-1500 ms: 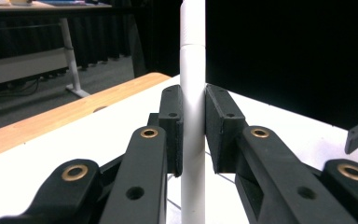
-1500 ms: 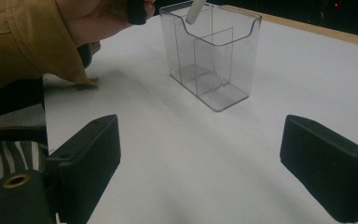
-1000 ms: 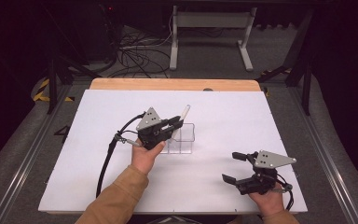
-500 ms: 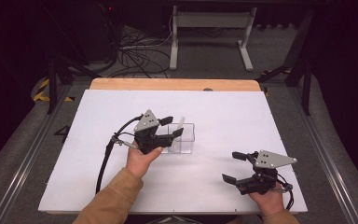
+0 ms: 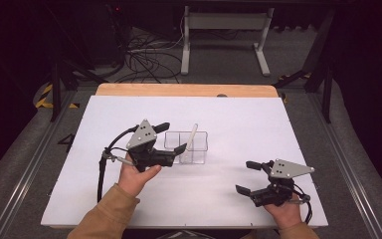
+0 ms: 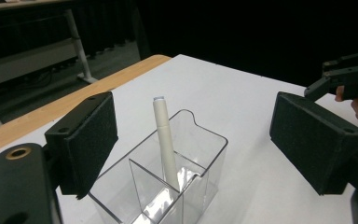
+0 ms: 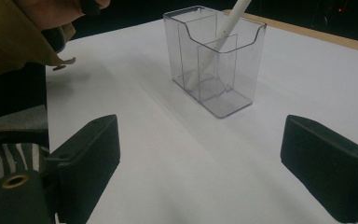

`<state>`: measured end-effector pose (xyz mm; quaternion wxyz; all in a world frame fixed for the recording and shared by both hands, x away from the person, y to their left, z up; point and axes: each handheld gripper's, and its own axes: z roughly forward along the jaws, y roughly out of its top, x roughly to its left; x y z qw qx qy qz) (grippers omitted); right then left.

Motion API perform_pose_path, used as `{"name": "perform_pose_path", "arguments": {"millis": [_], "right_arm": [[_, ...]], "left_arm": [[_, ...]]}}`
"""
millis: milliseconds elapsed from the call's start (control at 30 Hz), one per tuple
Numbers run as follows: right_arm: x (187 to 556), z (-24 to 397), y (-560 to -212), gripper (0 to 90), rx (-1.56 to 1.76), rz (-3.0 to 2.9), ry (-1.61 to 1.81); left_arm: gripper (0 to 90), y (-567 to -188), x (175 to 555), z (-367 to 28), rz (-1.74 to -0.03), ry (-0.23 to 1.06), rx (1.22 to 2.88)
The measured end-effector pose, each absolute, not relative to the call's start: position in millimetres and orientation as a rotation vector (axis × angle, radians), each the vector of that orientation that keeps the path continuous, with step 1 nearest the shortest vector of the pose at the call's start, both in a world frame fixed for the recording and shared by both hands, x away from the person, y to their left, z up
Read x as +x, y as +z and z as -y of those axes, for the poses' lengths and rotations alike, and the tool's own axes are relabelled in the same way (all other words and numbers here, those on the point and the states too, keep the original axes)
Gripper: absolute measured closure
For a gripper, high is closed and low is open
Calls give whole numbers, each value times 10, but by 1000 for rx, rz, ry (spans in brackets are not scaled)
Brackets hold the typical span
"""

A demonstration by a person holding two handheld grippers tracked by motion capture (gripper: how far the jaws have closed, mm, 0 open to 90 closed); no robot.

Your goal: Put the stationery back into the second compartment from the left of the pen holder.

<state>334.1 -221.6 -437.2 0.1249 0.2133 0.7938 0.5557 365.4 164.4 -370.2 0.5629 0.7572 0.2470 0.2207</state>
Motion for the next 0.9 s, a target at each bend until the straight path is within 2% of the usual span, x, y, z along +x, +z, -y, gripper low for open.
{"name": "perform_pose_path", "arguments": {"millis": [367, 733, 900], "right_arm": [[3329, 2218, -4370, 117, 620, -2309, 1624], [3310, 2233, -4368, 100, 615, -2289, 1632], [3302, 2241, -4369, 87, 609, -2274, 1638]], "left_arm": [[141, -3632, 3511, -1768, -554, 518, 1783], [121, -3743, 3358, -2032, -564, 516, 1810], [114, -3804, 3322, -2149, -590, 452, 1836]]}}
